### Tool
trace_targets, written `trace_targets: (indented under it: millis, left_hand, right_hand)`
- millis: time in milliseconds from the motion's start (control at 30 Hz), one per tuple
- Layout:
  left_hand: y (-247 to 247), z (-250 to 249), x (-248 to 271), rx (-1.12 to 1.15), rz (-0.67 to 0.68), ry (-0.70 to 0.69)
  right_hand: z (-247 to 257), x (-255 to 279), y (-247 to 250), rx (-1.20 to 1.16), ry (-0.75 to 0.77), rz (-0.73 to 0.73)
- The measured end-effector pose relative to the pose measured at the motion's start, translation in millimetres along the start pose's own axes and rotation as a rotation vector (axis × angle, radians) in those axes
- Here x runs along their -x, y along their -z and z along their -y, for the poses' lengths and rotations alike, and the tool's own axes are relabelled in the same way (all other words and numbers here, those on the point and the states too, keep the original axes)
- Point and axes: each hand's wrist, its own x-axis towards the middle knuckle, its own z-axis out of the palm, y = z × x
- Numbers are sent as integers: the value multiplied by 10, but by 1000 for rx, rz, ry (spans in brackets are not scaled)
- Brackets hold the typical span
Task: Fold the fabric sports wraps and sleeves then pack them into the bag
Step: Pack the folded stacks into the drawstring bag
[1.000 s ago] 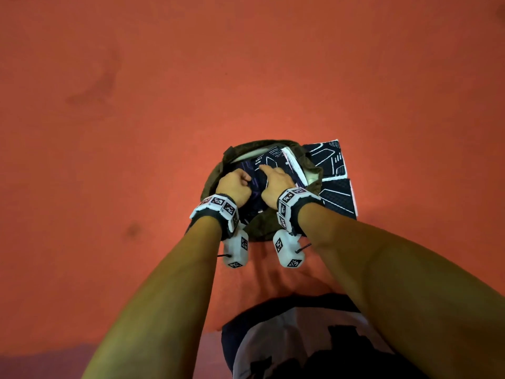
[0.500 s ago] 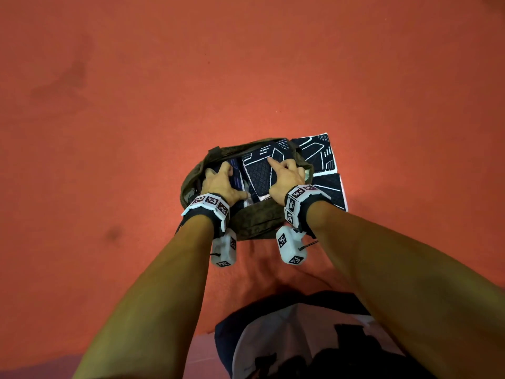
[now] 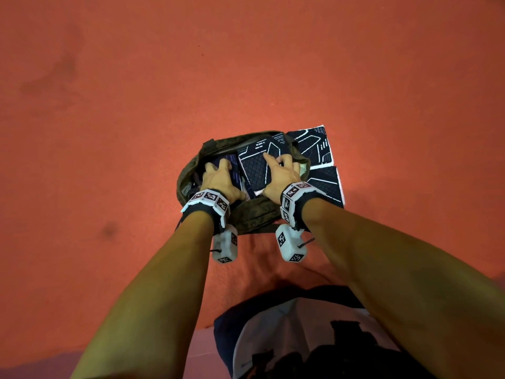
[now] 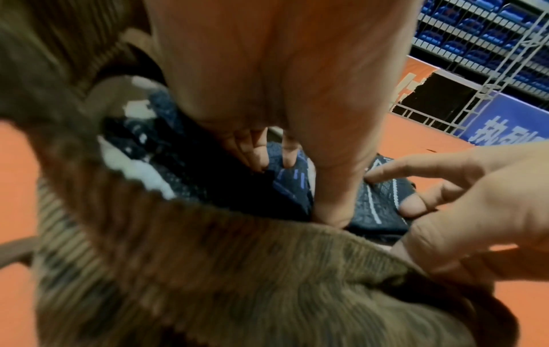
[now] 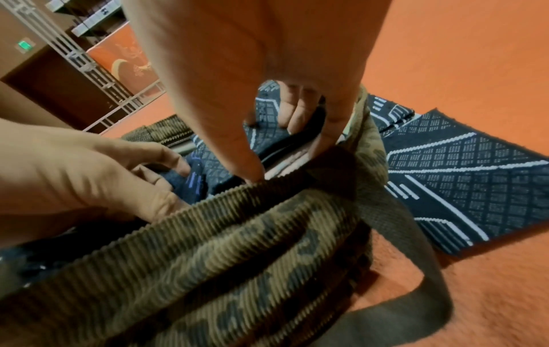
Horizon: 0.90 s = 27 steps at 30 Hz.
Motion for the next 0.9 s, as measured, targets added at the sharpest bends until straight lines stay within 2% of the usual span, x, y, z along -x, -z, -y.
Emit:
trace_targets:
  millis: [167, 433, 667, 733, 900]
  left_hand:
    - [-25, -13, 145, -168, 28, -41]
    - [-108, 28, 356, -39, -34, -216]
    - [-129, -11, 521, -51, -16, -294]
    - [-139, -4, 529, -39, 18, -285]
    - [-300, -7, 574, -57, 209, -234]
  right_hand:
    - [-37, 147, -61, -25, -69, -88]
    - [86, 386, -129, 47, 65, 158]
    - [36, 494, -94, 128, 56, 136]
    - [23, 532, -70, 145, 29, 139]
    - [-13, 632, -10, 210, 7, 134]
